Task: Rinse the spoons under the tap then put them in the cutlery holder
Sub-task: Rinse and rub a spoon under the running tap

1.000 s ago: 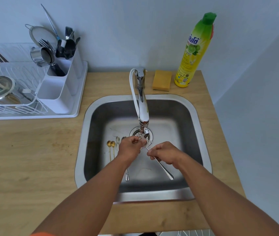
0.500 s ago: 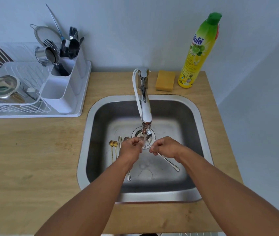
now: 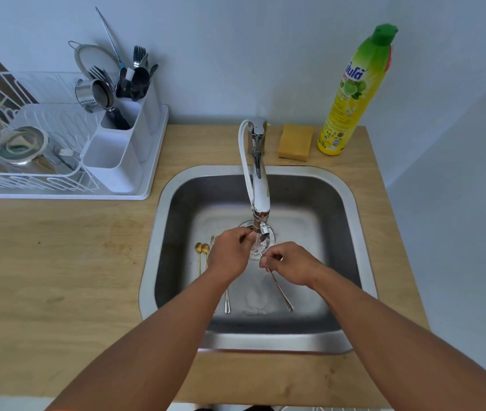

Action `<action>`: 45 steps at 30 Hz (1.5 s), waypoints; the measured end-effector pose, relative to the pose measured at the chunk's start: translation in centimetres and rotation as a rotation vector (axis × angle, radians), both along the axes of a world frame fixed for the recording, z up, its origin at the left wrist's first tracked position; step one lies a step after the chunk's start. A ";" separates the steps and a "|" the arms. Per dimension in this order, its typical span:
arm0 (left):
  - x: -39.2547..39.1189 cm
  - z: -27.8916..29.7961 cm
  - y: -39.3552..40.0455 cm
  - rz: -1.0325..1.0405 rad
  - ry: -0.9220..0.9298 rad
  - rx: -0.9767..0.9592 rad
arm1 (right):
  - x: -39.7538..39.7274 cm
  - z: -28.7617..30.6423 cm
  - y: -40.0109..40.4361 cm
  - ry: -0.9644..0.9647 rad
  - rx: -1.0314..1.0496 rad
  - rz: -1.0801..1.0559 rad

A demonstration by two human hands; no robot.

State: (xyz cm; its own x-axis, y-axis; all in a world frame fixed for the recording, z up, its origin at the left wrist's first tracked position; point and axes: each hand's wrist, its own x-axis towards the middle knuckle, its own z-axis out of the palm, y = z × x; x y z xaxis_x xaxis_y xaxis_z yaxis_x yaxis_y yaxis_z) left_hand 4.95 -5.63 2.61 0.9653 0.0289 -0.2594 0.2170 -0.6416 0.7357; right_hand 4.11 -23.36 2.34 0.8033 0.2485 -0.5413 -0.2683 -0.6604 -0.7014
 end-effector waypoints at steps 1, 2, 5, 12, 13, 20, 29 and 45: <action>-0.1 0.2 0.1 -0.022 -0.004 0.005 | 0.0 0.0 0.0 -0.005 -0.007 0.012; -0.2 0.3 0.1 -0.036 -0.002 -0.002 | -0.1 0.0 0.1 -0.010 -0.014 0.024; -0.5 0.5 0.5 -0.026 0.024 -0.052 | -0.3 -0.1 0.2 -0.013 -0.017 0.040; -0.1 0.9 1.0 0.024 0.029 -0.116 | -0.8 0.3 0.2 -0.064 -0.052 -0.025; 0.0 0.8 0.9 0.027 0.019 -0.131 | -0.9 0.5 0.2 -0.069 -0.057 -0.039; -0.9 0.8 0.9 0.054 0.094 -0.300 | -1.6 1.2 0.0 -0.069 -0.067 -0.086; -1.9 0.0 -0.2 0.183 0.114 -0.452 | -1.8 -0.2 -0.2 -0.054 0.021 -0.071; -3.0 -0.4 -2.8 0.372 0.202 -0.568 | -1.1 -0.3 -0.8 -0.058 0.074 -0.112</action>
State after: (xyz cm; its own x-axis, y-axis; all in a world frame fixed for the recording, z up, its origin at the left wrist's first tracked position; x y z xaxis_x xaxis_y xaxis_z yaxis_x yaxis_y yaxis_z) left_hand 1.99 -8.47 2.17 0.8493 0.1546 -0.5047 0.5144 -0.0277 0.8571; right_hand 2.97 -24.15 2.05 0.8575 0.1931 -0.4769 -0.2954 -0.5742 -0.7636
